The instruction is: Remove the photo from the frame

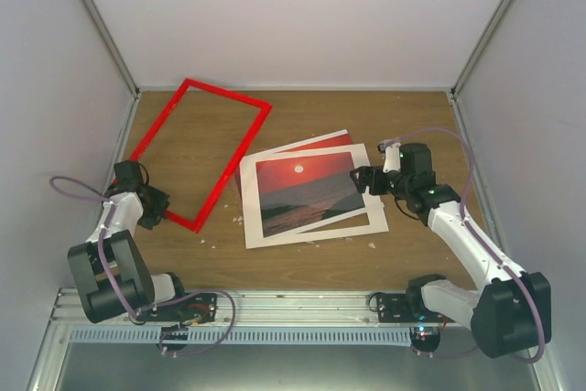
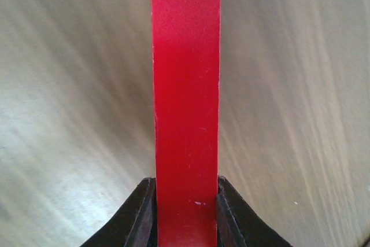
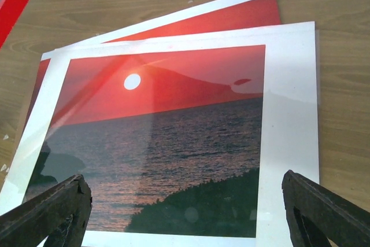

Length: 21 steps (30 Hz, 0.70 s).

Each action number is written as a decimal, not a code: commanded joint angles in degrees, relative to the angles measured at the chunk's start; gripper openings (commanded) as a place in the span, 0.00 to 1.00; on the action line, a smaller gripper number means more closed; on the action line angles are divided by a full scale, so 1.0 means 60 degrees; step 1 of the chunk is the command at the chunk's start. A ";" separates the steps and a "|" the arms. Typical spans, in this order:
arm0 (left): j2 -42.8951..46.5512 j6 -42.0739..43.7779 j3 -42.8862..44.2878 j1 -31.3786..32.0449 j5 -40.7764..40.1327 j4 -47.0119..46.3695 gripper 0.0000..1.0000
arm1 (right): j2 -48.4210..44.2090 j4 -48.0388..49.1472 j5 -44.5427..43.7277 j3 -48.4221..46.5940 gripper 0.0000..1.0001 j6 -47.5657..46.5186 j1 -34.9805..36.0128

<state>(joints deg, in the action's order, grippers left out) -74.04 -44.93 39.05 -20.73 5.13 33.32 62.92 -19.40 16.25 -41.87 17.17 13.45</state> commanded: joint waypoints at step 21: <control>0.0511 -0.3647 -0.1192 -0.0794 -0.1361 0.0107 0.05 | 0.0567 0.0419 0.0808 0.0443 0.91 -0.0386 0.0145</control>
<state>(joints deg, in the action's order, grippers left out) -70.87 -63.16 33.30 -25.23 -4.58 37.82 65.80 -18.35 19.94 -40.05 15.84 13.54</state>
